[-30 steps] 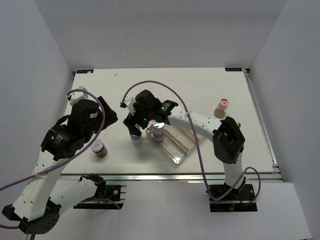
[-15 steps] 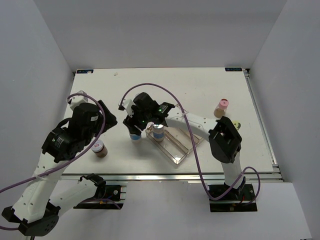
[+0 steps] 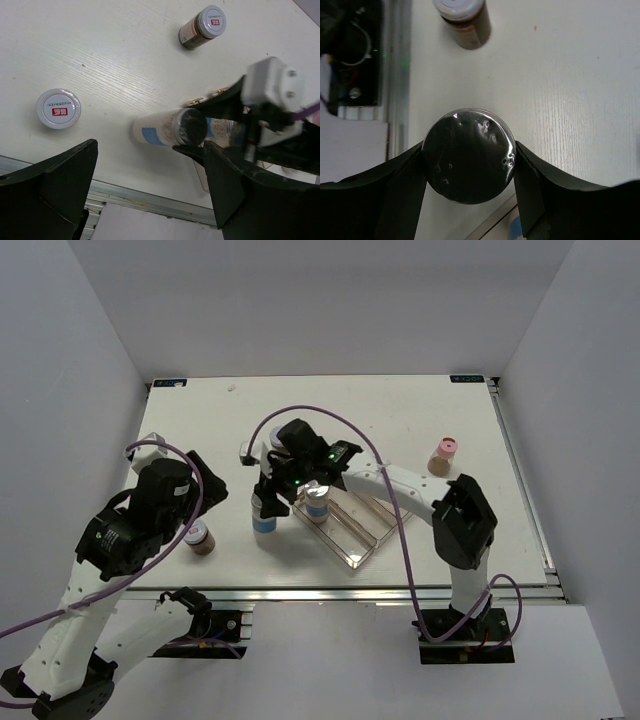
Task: Organize the condiment bottles
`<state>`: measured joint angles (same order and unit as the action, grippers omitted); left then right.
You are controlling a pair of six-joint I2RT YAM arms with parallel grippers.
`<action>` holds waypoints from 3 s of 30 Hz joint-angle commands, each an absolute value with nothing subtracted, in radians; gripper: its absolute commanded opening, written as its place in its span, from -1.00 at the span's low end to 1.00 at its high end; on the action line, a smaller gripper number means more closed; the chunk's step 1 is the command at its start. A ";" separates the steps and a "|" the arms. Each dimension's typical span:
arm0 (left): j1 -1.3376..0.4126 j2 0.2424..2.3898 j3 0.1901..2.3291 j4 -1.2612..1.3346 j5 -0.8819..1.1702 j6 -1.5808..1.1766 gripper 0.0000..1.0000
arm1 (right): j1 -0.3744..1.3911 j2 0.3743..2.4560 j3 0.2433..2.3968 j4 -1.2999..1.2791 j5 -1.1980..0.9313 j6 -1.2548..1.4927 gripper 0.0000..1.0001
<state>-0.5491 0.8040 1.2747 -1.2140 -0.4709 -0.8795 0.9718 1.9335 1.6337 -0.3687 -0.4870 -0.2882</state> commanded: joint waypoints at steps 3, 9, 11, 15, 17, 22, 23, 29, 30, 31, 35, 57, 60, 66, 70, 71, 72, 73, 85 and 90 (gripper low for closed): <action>-0.549 0.793 1.252 -1.230 -0.499 -0.904 0.90 | 0.891 1.715 1.626 -0.408 -0.796 -0.409 -1.00; -0.549 0.810 1.235 -1.206 -0.495 -0.891 0.90 | 0.859 1.551 1.504 -0.572 -0.858 -0.546 -1.00; -0.549 0.819 1.235 -1.203 -0.494 -0.887 0.91 | 0.853 1.491 1.467 -0.594 -0.831 -0.546 -1.00; -0.549 0.833 1.221 -1.183 -0.494 -0.882 0.96 | 0.835 1.415 1.378 -0.598 -0.767 -0.494 -1.00; -0.549 0.836 1.215 -1.177 -0.486 -0.879 0.96 | 0.819 1.398 1.349 -0.583 -0.697 -0.444 -1.00; -0.549 0.857 1.212 -1.161 -0.477 -0.867 0.96 | 0.758 1.355 1.244 -0.502 -0.530 -0.393 -1.00; -0.549 0.861 1.212 -1.161 -0.477 -0.862 0.96 | 0.747 1.356 1.236 -0.496 -0.519 -0.391 -1.00; -0.549 0.882 1.221 -1.152 -0.472 -0.848 0.96 | 0.715 1.391 1.230 -0.462 -0.465 -0.388 -1.00; -0.549 0.882 1.221 -1.152 -0.472 -0.848 0.96 | 0.716 1.397 1.229 -0.450 -0.460 -0.390 -1.00; -0.549 0.881 1.221 -1.151 -0.472 -0.848 0.96 | 0.715 1.400 1.227 -0.445 -0.453 -0.390 -1.00; -0.549 0.884 1.212 -1.152 -0.472 -0.848 0.96 | 0.716 1.417 1.203 -0.419 -0.440 -0.380 -1.00; -0.549 0.937 1.184 -1.281 -0.529 -0.943 0.96 | 0.715 1.408 1.063 -0.350 -0.411 -0.379 0.71; -0.549 0.991 1.193 -1.362 -0.552 -1.020 0.96 | 0.716 1.387 1.069 -0.379 -0.405 -0.387 0.73; -0.549 1.040 1.143 -1.413 -0.531 -1.144 0.96 | 0.677 1.293 1.051 -0.445 -0.414 -0.364 0.65; -0.545 1.069 1.098 -1.402 -0.503 -1.181 0.96 | 0.574 1.243 1.022 -0.482 -0.455 -0.347 -0.19; -0.540 1.077 1.094 -1.393 -0.502 -1.178 0.96 | 0.552 1.229 1.019 -0.485 -0.462 -0.347 -0.43; -0.525 1.084 1.086 -1.390 -0.500 -1.177 0.96 | 0.513 1.226 1.014 -0.486 -0.472 -0.348 -0.65; -0.512 1.094 1.080 -1.372 -0.496 -1.160 0.96 | 0.483 1.217 1.012 -0.485 -0.479 -0.354 -0.76; -0.180 1.115 0.879 -1.077 -0.313 -0.931 0.96 | 0.368 1.239 1.054 -0.442 -0.549 -0.330 0.27; -0.124 1.179 0.854 -1.006 -0.298 -0.874 0.96 | 0.351 1.239 1.058 -0.439 -0.563 -0.324 0.29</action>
<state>-0.1474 1.1584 0.8612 -1.0904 -0.3275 -0.9279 0.3611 1.2388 1.0183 -0.4686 -0.5274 -0.3389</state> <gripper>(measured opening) 0.981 0.645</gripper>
